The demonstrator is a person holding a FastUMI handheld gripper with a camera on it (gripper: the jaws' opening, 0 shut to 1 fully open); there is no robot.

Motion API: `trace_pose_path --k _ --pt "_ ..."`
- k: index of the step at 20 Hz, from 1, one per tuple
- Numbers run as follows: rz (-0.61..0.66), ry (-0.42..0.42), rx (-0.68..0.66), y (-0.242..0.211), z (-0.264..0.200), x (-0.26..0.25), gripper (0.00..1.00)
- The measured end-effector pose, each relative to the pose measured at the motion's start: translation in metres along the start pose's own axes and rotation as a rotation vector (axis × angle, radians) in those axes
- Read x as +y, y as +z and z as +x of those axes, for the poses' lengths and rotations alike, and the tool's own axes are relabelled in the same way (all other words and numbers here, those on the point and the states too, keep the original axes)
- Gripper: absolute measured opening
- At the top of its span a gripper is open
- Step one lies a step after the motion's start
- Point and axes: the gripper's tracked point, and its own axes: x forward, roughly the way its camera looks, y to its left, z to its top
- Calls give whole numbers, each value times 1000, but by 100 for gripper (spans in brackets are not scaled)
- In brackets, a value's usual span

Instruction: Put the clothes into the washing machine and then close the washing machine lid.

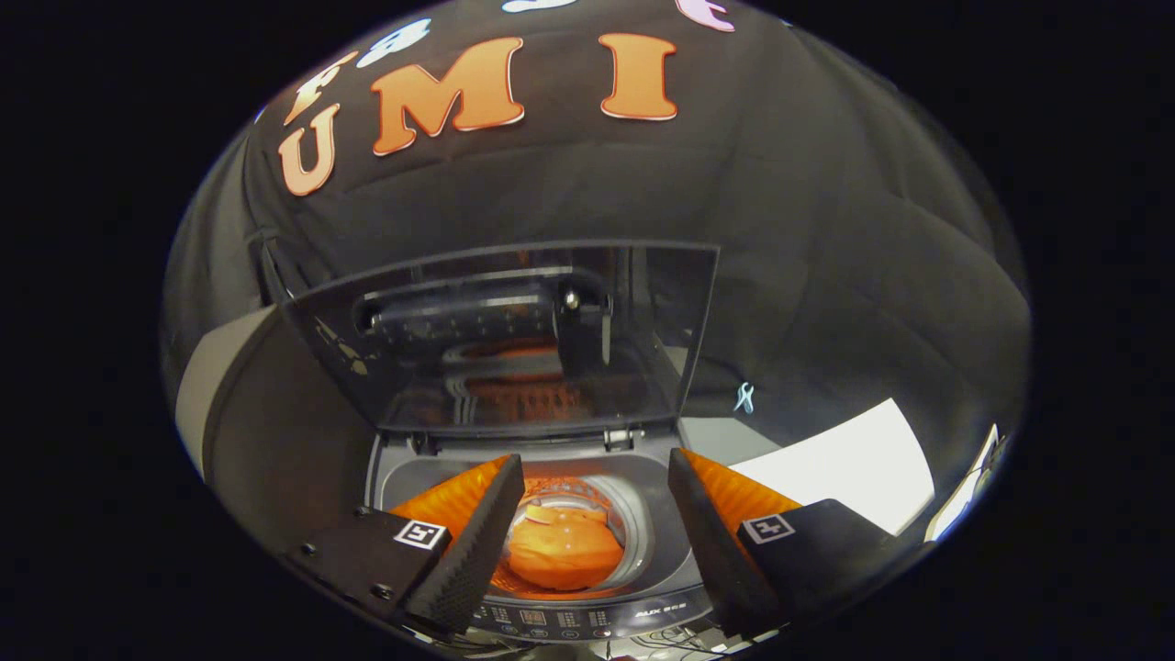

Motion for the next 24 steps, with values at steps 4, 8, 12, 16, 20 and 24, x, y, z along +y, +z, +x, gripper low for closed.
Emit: trace_pose_path --k 4,8,12,16,20,24 --pt "29 31 -99 73 -19 11 100" --pt "4 53 -170 132 -12 36 100" --pt "-21 72 -165 155 24 62 100" --pt "-53 53 -133 156 61 71 100" --pt "-60 50 -125 160 89 74 100" --pt "-59 49 -84 146 100 76 100"
